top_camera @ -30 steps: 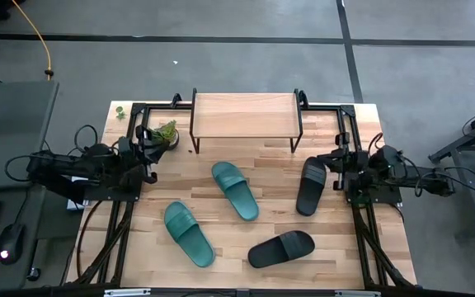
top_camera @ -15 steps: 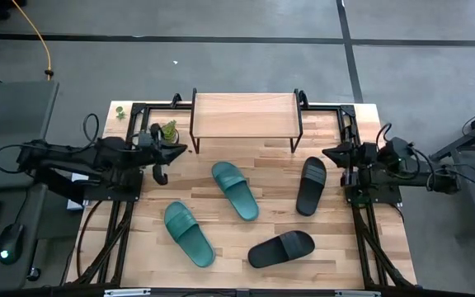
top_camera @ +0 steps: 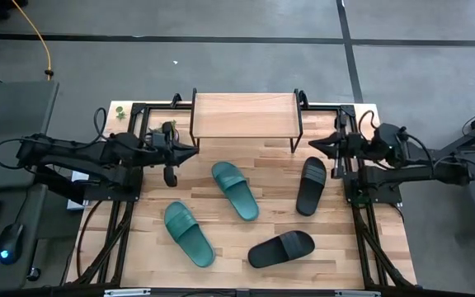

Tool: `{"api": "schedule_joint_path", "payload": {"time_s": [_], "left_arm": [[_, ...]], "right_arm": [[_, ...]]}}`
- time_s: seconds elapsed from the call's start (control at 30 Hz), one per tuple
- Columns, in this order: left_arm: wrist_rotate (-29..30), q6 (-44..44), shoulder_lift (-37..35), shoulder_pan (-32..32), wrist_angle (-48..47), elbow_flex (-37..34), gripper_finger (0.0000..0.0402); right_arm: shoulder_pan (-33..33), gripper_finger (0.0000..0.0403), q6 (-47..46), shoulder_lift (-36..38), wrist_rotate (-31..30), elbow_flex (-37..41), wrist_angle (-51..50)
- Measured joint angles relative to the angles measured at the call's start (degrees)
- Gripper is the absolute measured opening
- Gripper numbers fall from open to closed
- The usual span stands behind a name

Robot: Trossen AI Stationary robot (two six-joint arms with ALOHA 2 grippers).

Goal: Pick and place slides into the shelf
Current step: Put the top green slide on the shelf

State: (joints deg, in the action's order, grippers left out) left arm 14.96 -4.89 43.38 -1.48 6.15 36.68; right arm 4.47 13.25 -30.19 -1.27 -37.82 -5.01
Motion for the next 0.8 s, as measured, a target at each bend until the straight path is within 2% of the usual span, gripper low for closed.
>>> {"api": "schedule_joint_path", "payload": {"time_s": [0.33, 0.57, 0.67, 0.8], "left_arm": [[0.0, -0.09, -0.66, 0.0, -0.05, 0.53, 0.0003], [0.0, -1.53, -0.66, 0.0, -0.37, 0.53, 0.0003], [0.02, -1.53, -0.66, 0.0, -0.37, 0.53, 0.0003], [0.02, -1.43, -0.66, 0.0, -0.37, 0.53, 0.0003]], "right_arm": [[-0.03, 0.0, -0.79, -10.97, 3.41, -10.05, -4.33], [-3.52, 0.0, -1.88, -18.63, 2.97, -12.04, -6.5], [-6.22, 0.0, -1.38, -21.25, 0.27, -12.04, -6.5], [-10.24, 0.0, -1.72, -24.5, -6.47, -12.04, -6.5]]}}
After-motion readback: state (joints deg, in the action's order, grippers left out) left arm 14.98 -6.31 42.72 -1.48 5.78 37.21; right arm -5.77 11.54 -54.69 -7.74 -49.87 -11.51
